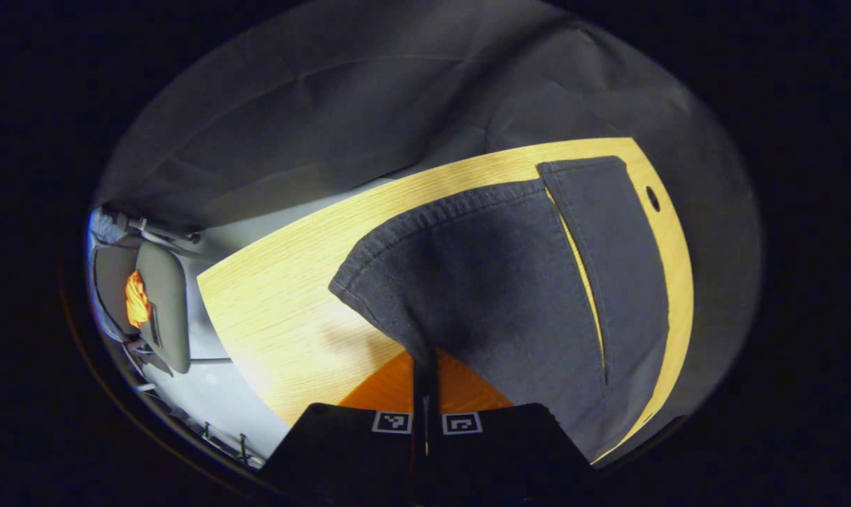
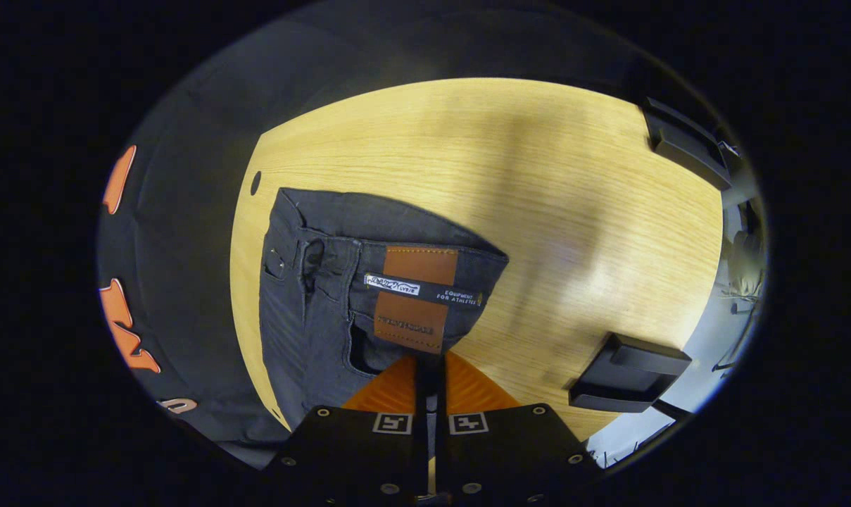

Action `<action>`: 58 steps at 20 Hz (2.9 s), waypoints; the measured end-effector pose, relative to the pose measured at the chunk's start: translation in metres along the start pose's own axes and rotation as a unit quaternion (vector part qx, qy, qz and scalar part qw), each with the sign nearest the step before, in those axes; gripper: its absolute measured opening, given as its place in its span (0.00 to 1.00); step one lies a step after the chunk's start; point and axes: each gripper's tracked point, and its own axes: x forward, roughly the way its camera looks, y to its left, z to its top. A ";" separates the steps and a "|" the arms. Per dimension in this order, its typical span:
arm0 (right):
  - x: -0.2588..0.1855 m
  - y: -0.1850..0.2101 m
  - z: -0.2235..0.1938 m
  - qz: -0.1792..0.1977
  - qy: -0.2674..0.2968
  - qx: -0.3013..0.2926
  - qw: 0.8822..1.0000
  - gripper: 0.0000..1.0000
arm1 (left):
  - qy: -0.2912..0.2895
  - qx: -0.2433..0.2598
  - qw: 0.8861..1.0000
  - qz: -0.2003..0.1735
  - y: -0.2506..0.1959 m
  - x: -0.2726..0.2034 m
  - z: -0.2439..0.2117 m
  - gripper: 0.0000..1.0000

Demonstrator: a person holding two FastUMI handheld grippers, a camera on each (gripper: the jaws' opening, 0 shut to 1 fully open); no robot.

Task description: Grasp the waist and the cuffs of the jeans and fold them to make the two legs overlap; first hold the waist and fold one-third of the jeans toward the cuffs, then hold the cuffs and fold the remaining one-third in the same direction to finish folding.

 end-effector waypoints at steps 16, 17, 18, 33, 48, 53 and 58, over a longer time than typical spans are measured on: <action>-0.031 0.032 0.018 0.108 -0.074 0.012 0.991 0.01 | -0.032 0.081 0.978 -0.189 -0.095 -0.063 0.047 0.01; -0.033 0.039 0.016 0.115 -0.068 0.012 0.991 0.01 | -0.038 0.086 0.977 -0.190 -0.102 -0.064 0.051 0.01; -0.033 0.043 0.016 0.118 -0.068 0.009 0.991 0.00 | -0.041 0.092 0.975 -0.197 -0.112 -0.066 0.055 0.01; -0.022 0.115 0.045 0.114 -0.052 0.013 0.992 0.00 | -0.056 0.136 0.970 -0.194 -0.199 -0.049 0.120 0.01; 0.055 0.172 0.071 0.071 -0.014 0.005 0.997 0.01 | -0.073 0.187 0.970 -0.135 -0.263 0.018 0.153 0.01; 0.075 0.183 0.077 0.046 0.009 0.032 0.998 0.02 | -0.070 0.207 0.969 -0.117 -0.283 0.033 0.160 0.00; 0.083 0.195 0.081 0.067 0.009 0.027 0.997 0.10 | -0.074 0.229 0.964 -0.114 -0.291 0.032 0.153 0.05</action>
